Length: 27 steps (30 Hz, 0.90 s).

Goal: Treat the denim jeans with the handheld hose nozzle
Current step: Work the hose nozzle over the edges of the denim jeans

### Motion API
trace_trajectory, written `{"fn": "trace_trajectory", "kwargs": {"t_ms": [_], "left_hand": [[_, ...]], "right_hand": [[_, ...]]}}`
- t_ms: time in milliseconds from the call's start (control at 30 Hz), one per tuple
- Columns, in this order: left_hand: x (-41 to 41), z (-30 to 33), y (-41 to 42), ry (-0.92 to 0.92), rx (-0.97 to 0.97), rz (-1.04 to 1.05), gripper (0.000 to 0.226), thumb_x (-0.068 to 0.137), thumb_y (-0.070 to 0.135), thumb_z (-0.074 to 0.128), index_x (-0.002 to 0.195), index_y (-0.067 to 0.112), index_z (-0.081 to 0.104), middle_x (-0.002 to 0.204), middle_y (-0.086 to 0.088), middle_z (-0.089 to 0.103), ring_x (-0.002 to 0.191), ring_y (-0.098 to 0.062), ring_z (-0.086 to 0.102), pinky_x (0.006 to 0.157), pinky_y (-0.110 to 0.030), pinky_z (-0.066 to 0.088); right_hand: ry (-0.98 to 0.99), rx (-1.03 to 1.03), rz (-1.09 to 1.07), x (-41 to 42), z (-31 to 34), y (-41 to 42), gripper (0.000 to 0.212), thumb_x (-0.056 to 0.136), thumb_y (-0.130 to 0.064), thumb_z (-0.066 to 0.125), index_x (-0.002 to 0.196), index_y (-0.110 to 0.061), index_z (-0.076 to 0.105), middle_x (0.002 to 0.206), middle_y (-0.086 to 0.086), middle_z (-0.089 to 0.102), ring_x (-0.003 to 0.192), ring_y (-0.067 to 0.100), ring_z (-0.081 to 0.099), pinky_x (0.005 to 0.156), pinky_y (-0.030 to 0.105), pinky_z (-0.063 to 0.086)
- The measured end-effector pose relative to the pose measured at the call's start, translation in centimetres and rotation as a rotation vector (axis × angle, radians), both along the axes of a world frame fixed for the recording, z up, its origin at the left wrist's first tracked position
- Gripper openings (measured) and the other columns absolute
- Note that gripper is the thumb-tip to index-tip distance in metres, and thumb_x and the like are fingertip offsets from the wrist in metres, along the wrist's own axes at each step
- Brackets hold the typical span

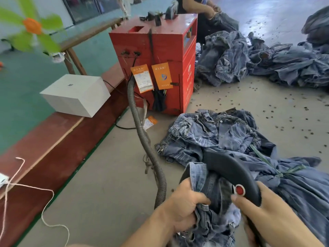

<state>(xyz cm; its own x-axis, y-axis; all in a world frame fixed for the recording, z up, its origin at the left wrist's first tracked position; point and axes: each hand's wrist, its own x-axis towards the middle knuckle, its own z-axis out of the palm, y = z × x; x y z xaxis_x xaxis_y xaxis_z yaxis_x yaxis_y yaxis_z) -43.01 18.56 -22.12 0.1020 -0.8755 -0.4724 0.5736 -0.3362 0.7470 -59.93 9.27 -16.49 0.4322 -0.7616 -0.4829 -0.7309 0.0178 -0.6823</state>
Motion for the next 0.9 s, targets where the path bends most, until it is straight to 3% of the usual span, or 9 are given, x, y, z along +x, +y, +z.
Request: {"fn": "trace_trajectory", "kwargs": {"t_ms": [100,167,233,333,467,633,700,767,900], "left_hand": [[0.4,-0.2,0.1,-0.078,0.072,0.010,0.047,0.081,-0.017,0.061,0.127,-0.004,0.058,0.113,-0.020,0.072,0.101,-0.030,0.072,0.094,-0.044,0.057],[1.0,0.1,-0.2,0.043,0.037,0.069,0.045,0.082,-0.016,0.057,0.125,-0.005,0.063,0.119,-0.027,0.071,0.109,-0.039,0.070,0.100,-0.053,0.055],[1.2,0.5,-0.6,0.121,-0.001,0.127,0.044,0.086,-0.023,0.047,0.118,-0.003,0.070,0.114,-0.027,0.073,0.105,-0.039,0.072,0.091,-0.049,0.059],[1.2,0.6,-0.3,0.131,-0.030,0.122,0.047,0.082,-0.022,0.050,0.125,-0.008,0.064,0.119,-0.031,0.069,0.109,-0.044,0.069,0.093,-0.054,0.058],[0.8,0.2,0.1,0.134,0.046,0.051,0.050,0.083,-0.020,0.054,0.133,-0.016,0.051,0.130,-0.041,0.058,0.126,-0.059,0.053,0.110,-0.069,0.041],[2.1,1.0,-0.3,0.477,0.024,0.083,0.053,0.090,0.017,0.056,0.135,-0.011,0.060,0.128,-0.028,0.061,0.120,-0.040,0.057,0.117,-0.053,0.039],[2.3,1.0,-0.4,0.455,0.042,0.113,0.041,0.086,0.012,0.053,0.118,-0.008,0.070,0.119,-0.027,0.064,0.105,-0.038,0.064,0.111,-0.054,0.044],[2.3,0.6,-0.6,0.308,0.071,0.146,0.031,0.086,-0.005,0.048,0.110,-0.006,0.066,0.113,-0.037,0.064,0.099,-0.045,0.067,0.105,-0.065,0.046],[2.5,-0.2,-0.2,0.183,0.085,0.134,0.047,0.088,-0.023,0.039,0.131,-0.007,0.051,0.128,-0.043,0.058,0.121,-0.062,0.055,0.101,-0.078,0.041]], "right_hand": [[0.025,-0.069,-0.101,-0.3,-0.1,-1.0,0.023,0.091,-0.036,0.077,0.097,-0.021,0.060,0.085,0.006,0.072,0.076,0.021,0.066,0.066,0.035,0.046],[0.004,-0.129,-0.088,-0.9,-0.5,0.3,0.022,0.089,-0.028,0.081,0.096,-0.022,0.061,0.080,-0.002,0.072,0.073,0.016,0.067,0.066,0.037,0.051],[-0.053,-0.127,0.014,-1.1,-1.1,2.0,0.022,0.087,-0.018,0.084,0.095,-0.023,0.064,0.078,-0.002,0.073,0.072,0.018,0.069,0.071,0.045,0.055],[-0.024,0.031,0.036,0.5,-0.7,2.4,0.024,0.086,-0.034,0.082,0.095,-0.034,0.060,0.087,-0.008,0.072,0.078,0.006,0.066,0.071,0.028,0.049],[-0.025,-0.011,-0.126,1.5,-0.1,-1.1,0.026,0.093,-0.040,0.074,0.093,-0.017,0.061,0.069,0.008,0.070,0.063,0.023,0.065,0.057,0.033,0.040],[-0.038,-0.232,-0.114,-0.2,-1.2,1.2,0.018,0.083,-0.031,0.081,0.086,-0.022,0.066,0.058,-0.008,0.068,0.052,0.002,0.064,0.052,0.024,0.048],[-0.053,-0.189,-0.046,-0.4,-1.4,2.0,0.019,0.083,-0.029,0.084,0.088,-0.029,0.065,0.063,-0.017,0.069,0.055,-0.007,0.062,0.052,0.011,0.044],[-0.023,-0.058,-0.007,-0.1,-0.8,2.5,0.029,0.084,-0.043,0.081,0.095,-0.041,0.054,0.089,-0.027,0.065,0.076,-0.014,0.057,0.060,0.008,0.041],[-0.004,-0.028,-0.018,0.0,-0.1,2.8,0.031,0.082,-0.050,0.080,0.096,-0.040,0.053,0.097,-0.024,0.065,0.083,-0.012,0.057,0.059,0.005,0.039]]}}
